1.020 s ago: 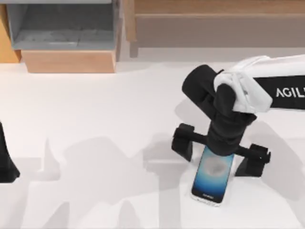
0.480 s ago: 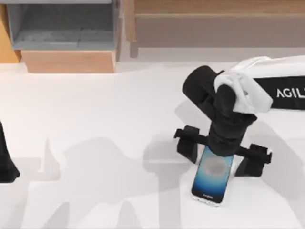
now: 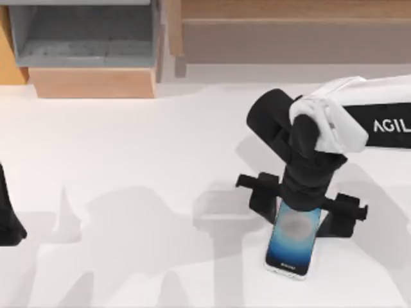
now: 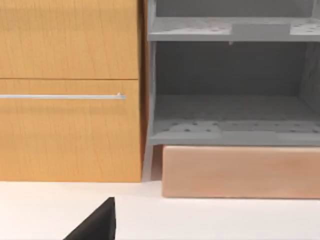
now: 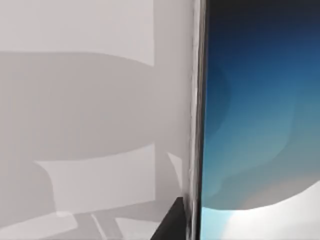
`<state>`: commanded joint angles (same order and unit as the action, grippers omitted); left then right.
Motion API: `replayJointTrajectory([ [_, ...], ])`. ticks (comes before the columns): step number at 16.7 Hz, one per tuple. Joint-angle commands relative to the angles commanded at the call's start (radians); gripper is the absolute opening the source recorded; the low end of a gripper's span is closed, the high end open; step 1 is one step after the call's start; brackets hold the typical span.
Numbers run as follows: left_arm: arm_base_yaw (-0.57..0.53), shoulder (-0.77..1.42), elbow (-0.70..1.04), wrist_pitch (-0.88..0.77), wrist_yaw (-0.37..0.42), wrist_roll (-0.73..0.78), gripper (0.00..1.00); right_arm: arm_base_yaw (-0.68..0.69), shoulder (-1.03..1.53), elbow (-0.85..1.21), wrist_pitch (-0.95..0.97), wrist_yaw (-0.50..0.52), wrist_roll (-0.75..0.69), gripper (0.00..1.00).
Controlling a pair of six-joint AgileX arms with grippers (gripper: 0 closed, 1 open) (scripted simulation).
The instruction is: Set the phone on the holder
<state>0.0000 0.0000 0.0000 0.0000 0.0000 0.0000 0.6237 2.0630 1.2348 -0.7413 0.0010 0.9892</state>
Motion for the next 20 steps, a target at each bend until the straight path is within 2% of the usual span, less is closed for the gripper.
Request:
replayJointTrajectory([
  [8,0.0,0.0,0.0,0.0,0.0,0.0,1.0,0.0,0.0,0.0,0.0,0.0,0.0,0.0],
  [14,0.0,0.0,0.0,0.0,0.0,0.0,1.0,-0.002,-0.081,0.04,-0.12,0.02,-0.014,0.0],
  [20,0.0,0.0,0.0,0.0,0.0,0.0,1.0,-0.002,-0.087,0.047,-0.126,0.02,-0.013,0.0],
])
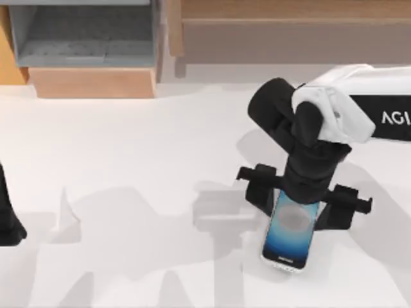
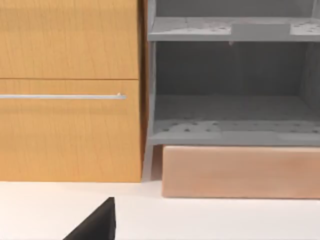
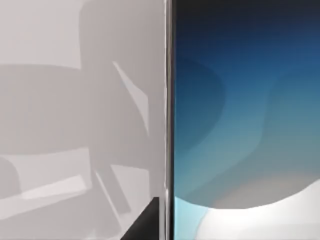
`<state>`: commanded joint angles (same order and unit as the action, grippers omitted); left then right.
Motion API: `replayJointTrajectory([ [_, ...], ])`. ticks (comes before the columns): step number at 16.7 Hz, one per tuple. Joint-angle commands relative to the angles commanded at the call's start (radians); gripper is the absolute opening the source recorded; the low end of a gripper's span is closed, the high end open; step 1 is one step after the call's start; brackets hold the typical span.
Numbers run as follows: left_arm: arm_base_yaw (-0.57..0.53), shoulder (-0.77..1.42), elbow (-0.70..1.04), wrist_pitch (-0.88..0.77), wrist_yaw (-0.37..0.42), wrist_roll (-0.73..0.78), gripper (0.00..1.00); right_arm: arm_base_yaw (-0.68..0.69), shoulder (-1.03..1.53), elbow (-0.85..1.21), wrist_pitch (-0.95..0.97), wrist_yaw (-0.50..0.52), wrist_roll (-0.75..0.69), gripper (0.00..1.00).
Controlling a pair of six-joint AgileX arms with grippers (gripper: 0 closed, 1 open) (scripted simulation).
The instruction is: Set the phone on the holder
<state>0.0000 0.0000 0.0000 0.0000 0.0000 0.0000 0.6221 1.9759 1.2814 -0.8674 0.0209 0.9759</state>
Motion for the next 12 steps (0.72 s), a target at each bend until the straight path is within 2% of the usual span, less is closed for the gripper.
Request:
replayJointTrajectory([
  [3,0.0,0.0,0.0,0.0,0.0,0.0,1.0,-0.028,-0.042,0.035,0.006,-0.007,-0.039,0.0],
  [6,0.0,0.0,0.0,0.0,0.0,0.0,1.0,-0.105,-0.108,0.075,0.02,-0.027,-0.142,0.0],
  [12,0.0,0.0,0.0,0.0,0.0,0.0,1.0,-0.375,-0.237,0.13,0.057,-0.112,-0.487,0.0],
])
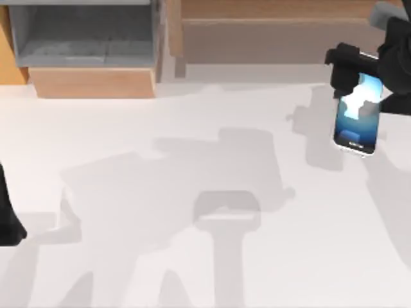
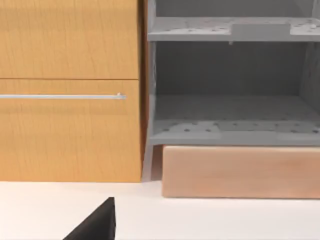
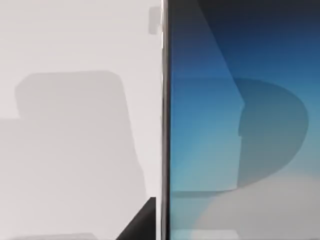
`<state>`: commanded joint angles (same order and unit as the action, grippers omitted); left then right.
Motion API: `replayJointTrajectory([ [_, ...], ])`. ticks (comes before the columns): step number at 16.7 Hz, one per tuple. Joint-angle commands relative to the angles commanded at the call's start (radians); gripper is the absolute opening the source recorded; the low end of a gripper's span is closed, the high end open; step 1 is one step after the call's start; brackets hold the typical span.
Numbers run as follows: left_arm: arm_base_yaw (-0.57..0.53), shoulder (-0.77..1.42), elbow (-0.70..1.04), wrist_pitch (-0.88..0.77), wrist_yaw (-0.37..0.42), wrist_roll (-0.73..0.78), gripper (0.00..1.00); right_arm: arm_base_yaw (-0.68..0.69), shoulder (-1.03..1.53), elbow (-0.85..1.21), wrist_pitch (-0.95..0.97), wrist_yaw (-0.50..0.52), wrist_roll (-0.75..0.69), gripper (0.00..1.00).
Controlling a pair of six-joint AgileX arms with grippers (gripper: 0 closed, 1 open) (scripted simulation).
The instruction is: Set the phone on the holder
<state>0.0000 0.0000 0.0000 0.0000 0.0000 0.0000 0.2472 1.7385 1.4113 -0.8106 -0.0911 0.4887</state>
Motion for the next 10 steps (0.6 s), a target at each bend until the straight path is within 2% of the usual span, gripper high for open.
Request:
replayJointTrajectory([
  [5,0.0,0.0,0.0,0.0,0.0,0.0,1.0,-0.293,-0.079,0.016,0.025,-0.12,-0.372,0.0],
  [10,0.0,0.0,0.0,0.0,0.0,0.0,1.0,-0.597,-0.118,0.016,0.049,-0.294,-0.758,0.0],
])
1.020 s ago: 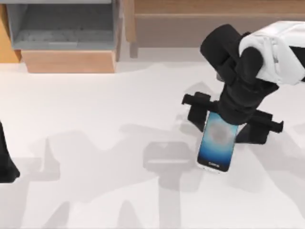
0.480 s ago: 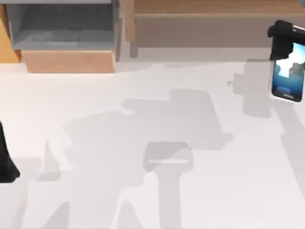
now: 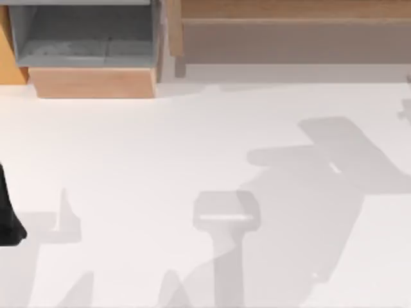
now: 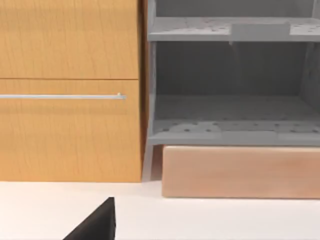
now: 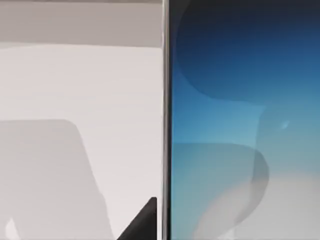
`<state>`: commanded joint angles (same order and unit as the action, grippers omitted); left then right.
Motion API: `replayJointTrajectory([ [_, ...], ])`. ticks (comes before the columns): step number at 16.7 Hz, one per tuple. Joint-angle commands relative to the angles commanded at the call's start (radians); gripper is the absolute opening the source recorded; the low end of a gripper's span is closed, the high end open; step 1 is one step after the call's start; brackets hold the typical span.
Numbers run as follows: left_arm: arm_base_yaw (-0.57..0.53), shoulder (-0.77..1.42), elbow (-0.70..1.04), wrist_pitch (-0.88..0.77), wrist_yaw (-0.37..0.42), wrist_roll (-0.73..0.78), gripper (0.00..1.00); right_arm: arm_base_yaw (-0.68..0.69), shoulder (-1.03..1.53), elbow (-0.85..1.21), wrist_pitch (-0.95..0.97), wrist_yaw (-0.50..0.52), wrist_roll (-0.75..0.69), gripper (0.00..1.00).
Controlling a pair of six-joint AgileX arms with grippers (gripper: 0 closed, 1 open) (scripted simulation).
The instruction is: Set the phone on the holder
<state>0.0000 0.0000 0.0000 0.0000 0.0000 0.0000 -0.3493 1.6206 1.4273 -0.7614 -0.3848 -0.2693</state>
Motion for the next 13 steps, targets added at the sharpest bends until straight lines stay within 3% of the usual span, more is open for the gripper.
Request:
replayJointTrajectory([
  [7,0.0,0.0,0.0,0.0,0.0,0.0,1.0,-0.359,0.04,-0.022,0.052,-0.322,-0.456,0.0],
  [13,0.0,0.0,0.0,0.0,0.0,0.0,1.0,-0.55,0.133,-0.061,0.1,-0.588,-0.692,0.0],
])
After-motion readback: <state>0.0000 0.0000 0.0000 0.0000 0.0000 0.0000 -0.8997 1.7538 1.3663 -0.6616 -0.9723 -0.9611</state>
